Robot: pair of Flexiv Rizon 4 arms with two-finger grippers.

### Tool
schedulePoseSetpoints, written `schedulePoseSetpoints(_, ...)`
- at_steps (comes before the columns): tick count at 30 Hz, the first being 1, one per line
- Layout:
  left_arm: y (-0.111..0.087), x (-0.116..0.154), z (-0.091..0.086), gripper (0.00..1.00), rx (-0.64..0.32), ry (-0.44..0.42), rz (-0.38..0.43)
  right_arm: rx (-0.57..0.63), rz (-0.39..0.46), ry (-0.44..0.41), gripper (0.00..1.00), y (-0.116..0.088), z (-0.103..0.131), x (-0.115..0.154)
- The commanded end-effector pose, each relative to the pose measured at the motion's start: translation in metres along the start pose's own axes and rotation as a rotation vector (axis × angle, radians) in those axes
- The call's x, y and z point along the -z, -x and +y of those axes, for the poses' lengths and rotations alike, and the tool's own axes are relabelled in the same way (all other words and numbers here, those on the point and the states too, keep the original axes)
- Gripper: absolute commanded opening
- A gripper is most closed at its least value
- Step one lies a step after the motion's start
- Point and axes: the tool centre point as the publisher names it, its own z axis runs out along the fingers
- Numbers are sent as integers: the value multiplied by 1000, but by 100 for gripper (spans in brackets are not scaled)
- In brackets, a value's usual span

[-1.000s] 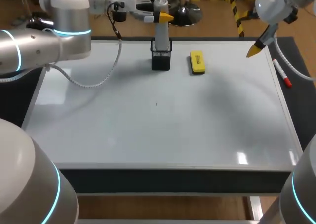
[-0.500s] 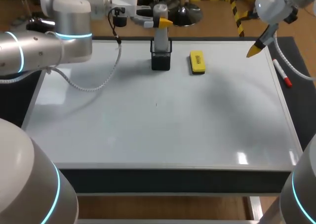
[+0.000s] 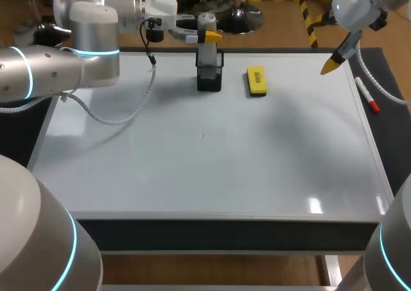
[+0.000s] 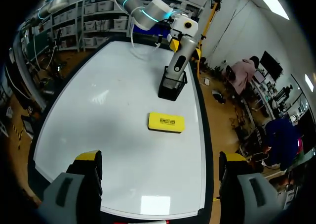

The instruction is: Pick up the inspection probe, press it on each red-marked spot on the whiteboard one by one, put down the probe, pick up the eraser, and wipe off all the red marks.

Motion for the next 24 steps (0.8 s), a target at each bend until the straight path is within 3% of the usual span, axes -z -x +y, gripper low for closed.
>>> schedulePoseSetpoints(1,6,-3,5,0,-5,-6,14,1,2,-4,100,0,0,0)
schedulePoseSetpoints(24,4,-9,24,0,-19,-9,46,1,2,-4,100,0,0,0)
